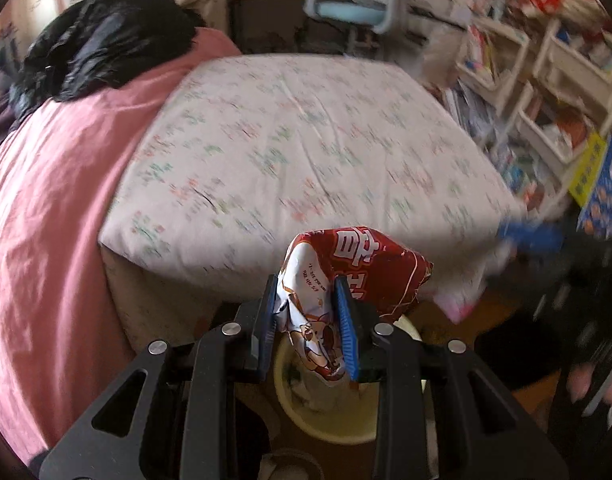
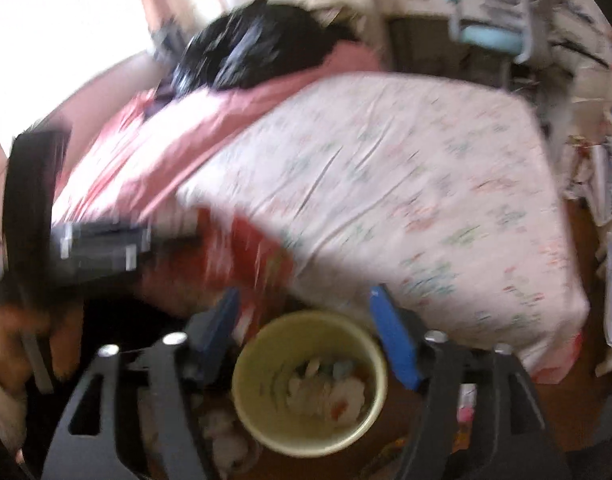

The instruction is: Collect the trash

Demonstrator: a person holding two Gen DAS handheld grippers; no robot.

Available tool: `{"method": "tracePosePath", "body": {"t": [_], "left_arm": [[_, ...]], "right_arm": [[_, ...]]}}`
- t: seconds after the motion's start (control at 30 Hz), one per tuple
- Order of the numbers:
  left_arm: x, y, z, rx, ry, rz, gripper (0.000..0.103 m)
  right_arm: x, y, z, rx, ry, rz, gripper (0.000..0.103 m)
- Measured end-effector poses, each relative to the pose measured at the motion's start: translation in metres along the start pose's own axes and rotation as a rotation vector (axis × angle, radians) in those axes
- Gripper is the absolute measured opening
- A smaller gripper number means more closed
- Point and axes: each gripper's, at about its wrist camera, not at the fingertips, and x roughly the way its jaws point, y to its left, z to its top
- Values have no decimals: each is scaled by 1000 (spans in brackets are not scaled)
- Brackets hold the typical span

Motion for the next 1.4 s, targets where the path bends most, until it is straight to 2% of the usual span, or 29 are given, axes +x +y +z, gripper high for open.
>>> {"method": "tracePosePath", "body": {"t": [0.03,0.1,0.23,0.27,0.33,0.43,0.47,0.63,0.77,0.93,1.27,1.4], "left_arm": [[3,-5,-4,18,23,-5,27],[13,-18,-14,56,96,-4,28],[31,-38,-36,140,235,10,38],[32,-44,-40,165,243,25,39],[30,-48,-41,182,232,43,51],[19,-41,-36,140,166,87,64],[12,-36,-33,105,120,94,66],[-26,-13,-21,-42,-130,156,90],[-39,-2,-14,-111,-227,198,94],[-54,3,-11,-123,-322,220,96],[-71,-7,-2,-126,-434,195,96],[-73,-15,0,-108,-457,205,96]], "right_arm": [[-5,-3,1,13,-25,-18,82],[-14,-13,4,51,-71,-57,85],[-16,-25,1,102,-72,-101,88],[-14,-29,0,113,-66,-107,88],[-8,-34,0,120,-49,-132,90],[-9,-34,-6,118,-20,-178,92],[-7,-34,-6,115,-16,-193,92],[-20,-26,-8,62,-67,-291,96],[-22,-15,-7,-4,-117,-360,96],[-32,-4,-4,-53,-213,-401,96],[-53,-11,2,-21,-393,-447,96],[-54,-14,2,-11,-405,-469,96]]}}
